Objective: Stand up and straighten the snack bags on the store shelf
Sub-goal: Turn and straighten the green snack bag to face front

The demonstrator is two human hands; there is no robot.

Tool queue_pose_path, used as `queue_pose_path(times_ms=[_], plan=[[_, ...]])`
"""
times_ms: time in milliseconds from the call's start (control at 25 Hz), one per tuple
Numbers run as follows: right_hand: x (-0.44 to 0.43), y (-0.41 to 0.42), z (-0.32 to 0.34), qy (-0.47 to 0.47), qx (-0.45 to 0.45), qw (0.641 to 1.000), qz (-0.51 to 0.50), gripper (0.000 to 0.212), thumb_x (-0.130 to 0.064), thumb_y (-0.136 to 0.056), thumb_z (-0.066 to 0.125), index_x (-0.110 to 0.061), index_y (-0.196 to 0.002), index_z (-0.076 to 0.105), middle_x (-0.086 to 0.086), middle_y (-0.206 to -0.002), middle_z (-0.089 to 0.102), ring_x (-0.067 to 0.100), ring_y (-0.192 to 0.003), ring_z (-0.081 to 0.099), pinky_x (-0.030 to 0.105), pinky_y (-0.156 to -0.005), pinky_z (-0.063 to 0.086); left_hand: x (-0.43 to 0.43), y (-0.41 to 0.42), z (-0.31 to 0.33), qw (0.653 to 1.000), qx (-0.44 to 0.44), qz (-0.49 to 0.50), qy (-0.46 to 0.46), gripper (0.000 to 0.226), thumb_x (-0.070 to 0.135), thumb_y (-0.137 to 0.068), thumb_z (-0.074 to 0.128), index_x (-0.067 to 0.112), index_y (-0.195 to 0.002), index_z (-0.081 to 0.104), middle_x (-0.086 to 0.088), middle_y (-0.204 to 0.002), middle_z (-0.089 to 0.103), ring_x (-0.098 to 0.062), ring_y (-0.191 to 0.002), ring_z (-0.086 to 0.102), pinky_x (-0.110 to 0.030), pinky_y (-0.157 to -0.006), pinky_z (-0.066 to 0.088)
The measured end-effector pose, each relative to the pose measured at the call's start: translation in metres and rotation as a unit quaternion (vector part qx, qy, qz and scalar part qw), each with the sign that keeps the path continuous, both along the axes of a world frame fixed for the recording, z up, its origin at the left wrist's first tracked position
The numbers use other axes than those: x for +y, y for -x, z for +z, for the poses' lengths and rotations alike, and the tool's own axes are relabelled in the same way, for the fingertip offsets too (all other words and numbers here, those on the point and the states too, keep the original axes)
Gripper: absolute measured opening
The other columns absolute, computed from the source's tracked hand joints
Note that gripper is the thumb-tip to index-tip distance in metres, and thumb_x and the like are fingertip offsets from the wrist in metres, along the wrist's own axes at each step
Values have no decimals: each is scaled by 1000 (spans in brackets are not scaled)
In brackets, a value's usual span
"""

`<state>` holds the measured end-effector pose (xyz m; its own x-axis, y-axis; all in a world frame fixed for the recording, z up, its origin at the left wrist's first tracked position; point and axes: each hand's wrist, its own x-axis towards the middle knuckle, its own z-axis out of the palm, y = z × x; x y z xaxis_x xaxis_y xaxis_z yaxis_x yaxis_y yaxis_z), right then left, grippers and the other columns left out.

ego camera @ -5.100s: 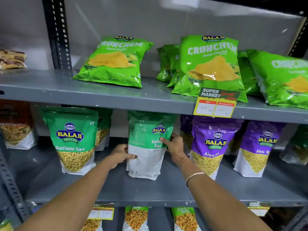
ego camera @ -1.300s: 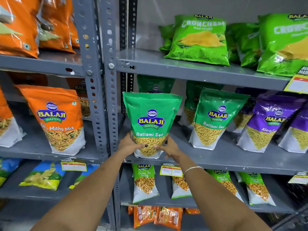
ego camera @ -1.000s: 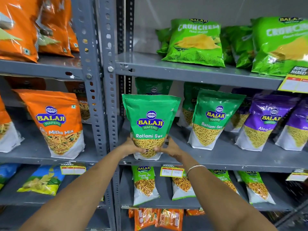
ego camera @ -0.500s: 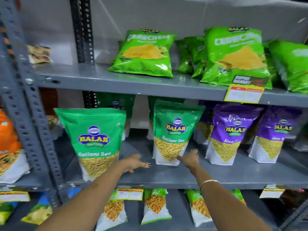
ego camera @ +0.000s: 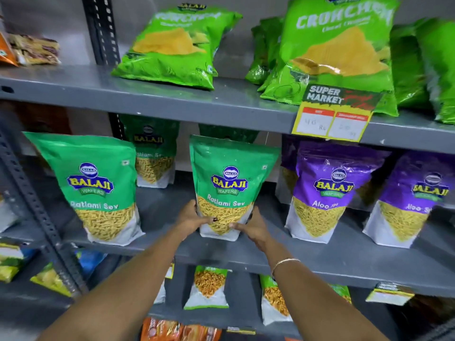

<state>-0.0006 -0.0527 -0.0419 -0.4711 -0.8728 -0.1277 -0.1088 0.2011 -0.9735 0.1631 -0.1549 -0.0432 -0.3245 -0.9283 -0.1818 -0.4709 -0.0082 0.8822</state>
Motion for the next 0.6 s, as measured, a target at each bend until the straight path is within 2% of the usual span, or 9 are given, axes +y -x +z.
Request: queue_pose_path(times_ms=[120,200,280,440,600], plan=[[18,-10,3,-1,25,1000,19,84,-9,-58,84,-11,-130,40,12,-134,53,28,-123,50,48,-105,42,36,-17,24,998,-49,4,28,55,19,-60,83,4,-106,58,-14,-118,67,-29,-109,62,-40,-95,50],[31,-19,7,-2,41,999,27,82,-6,-62,82,-9,-132,38,11,-133,53,25,-121,50,36,-102,43,52,-27,33,994,-95,-5,51,54,26,-65,81,4,-110,60,-13,-118,67,-29,-110,61,-32,-90,47],[41,-26,10,-9,57,998,29,81,-6,-65,81,-8,-133,37,11,-132,53,24,-121,50,29,-95,41,63,-35,38,992,-117,-15,53,55,31,-67,79,4,-111,61,-13,-119,66,-29,-112,60,-32,-87,47],[49,-36,13,-18,72,997,32,82,-9,-65,81,-8,-133,37,13,-136,52,29,-126,48,37,-104,41,68,-46,38,990,-126,-26,58,57,35,-67,78,5,-113,61,-14,-122,65,-30,-115,58,-34,-91,47],[50,-39,13,-21,88,996,26,82,-12,-64,82,-10,-133,37,12,-137,51,30,-127,47,42,-107,41,67,-47,38,992,-106,-34,65,53,29,-70,77,4,-114,61,-15,-124,65,-29,-116,58,-33,-92,46]])
